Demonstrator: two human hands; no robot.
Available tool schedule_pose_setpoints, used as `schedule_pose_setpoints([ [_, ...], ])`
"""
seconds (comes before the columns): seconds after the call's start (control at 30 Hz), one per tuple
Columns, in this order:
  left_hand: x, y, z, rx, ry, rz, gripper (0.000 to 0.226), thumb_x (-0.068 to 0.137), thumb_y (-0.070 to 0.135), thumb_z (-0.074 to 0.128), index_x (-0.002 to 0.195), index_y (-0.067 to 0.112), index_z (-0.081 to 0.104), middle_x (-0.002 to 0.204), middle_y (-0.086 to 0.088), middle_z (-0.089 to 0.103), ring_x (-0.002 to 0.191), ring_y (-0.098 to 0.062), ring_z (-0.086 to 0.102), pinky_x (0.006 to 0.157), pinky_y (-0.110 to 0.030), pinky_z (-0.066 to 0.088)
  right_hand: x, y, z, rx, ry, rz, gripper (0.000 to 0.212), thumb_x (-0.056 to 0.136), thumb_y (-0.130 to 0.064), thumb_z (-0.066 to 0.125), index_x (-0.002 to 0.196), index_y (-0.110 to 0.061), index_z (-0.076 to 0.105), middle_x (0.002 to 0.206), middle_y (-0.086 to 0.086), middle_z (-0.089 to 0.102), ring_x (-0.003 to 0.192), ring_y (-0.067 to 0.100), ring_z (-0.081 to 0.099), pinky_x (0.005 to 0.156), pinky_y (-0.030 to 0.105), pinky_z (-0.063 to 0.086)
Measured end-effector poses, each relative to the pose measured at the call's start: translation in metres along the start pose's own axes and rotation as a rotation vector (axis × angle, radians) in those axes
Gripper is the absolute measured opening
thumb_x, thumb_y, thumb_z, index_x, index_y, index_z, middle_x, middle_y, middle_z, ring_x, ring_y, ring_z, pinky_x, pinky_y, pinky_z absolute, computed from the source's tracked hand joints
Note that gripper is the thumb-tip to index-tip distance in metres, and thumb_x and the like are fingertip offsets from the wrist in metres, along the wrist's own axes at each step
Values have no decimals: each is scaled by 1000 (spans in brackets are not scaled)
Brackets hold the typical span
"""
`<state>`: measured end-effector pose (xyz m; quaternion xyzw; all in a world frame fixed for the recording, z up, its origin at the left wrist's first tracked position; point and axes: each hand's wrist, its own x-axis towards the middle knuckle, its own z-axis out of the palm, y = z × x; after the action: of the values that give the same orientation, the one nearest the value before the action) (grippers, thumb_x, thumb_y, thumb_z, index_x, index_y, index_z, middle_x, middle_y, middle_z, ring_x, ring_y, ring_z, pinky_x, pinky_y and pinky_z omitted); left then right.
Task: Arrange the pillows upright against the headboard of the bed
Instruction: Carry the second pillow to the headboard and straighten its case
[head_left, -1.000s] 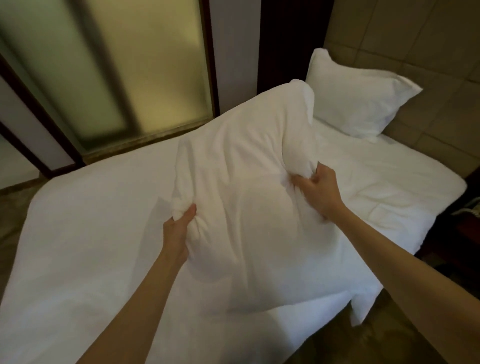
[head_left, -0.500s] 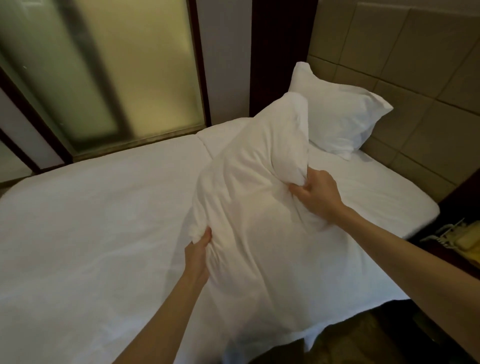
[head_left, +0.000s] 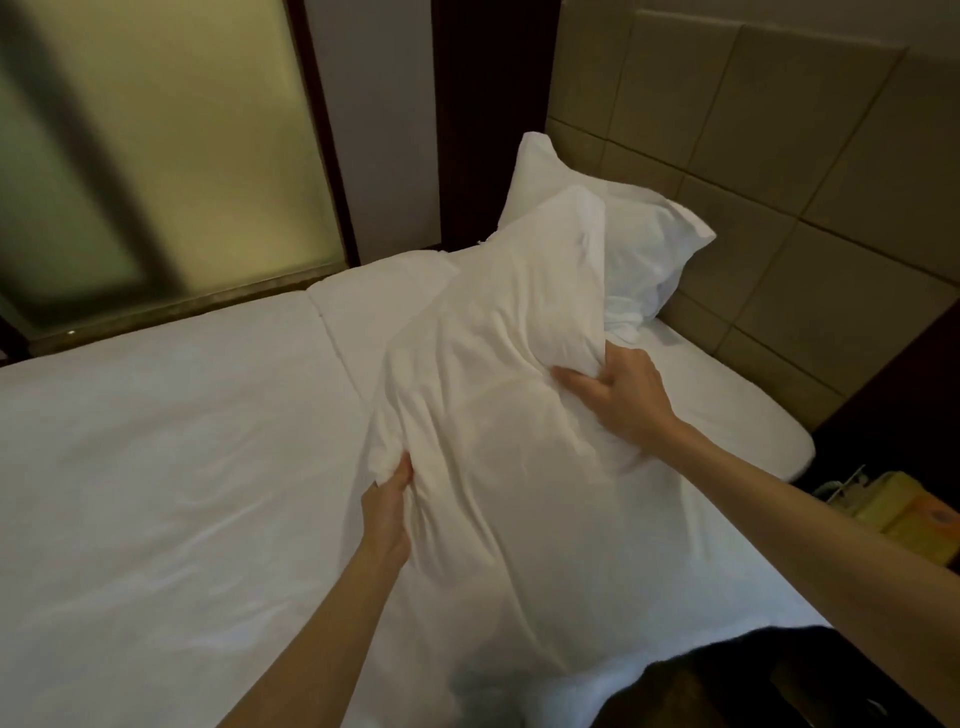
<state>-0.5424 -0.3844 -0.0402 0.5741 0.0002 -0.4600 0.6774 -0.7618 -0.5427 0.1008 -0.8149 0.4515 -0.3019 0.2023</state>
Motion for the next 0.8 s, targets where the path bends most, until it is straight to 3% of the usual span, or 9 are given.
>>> schedule_pose_setpoints([
  [0.1,29,-3,51,21,-15,-33,61,75,33,77,126,5,60,119,-14,67,106,-29,64,98,-49,48,37,30,-13,-12,27,0,56,77,-52,69,53,-23,28,44,-7,35,43,11,36,46,28,23],
  [0.17,47,-4,88,22,-43,-53,59,76,33,76,126,6,60,119,-14,67,106,-28,65,97,-47,49,65,53,-25,-20,35,14,53,77,-53,68,54,-22,32,46,-4,40,44,13,39,46,29,25],
  [0.37,78,-11,188,63,-109,-69,58,78,34,75,126,6,60,119,-12,68,103,-25,66,88,-39,54,129,123,-73,-82,62,14,57,79,-51,68,63,2,52,53,17,57,43,20,45,45,28,29],
  [0.6,106,-44,307,176,-186,-145,61,81,39,70,128,3,57,116,-8,67,84,-13,65,62,-27,53,201,214,-147,-248,83,-99,53,81,-53,64,66,-3,53,57,16,60,54,36,56,54,32,31],
  [0.7,114,-71,366,165,-187,-156,60,83,37,68,129,1,55,123,-12,65,90,-18,65,75,-32,54,227,255,-179,-308,82,-162,54,82,-52,64,65,-2,52,59,19,61,56,40,57,54,35,33],
  [0.8,114,-100,430,138,-173,-181,58,86,35,64,132,1,52,130,-14,61,111,-27,60,94,-39,49,252,297,-217,-365,46,-228,55,84,-50,63,64,0,54,56,20,60,53,40,56,53,36,34],
])
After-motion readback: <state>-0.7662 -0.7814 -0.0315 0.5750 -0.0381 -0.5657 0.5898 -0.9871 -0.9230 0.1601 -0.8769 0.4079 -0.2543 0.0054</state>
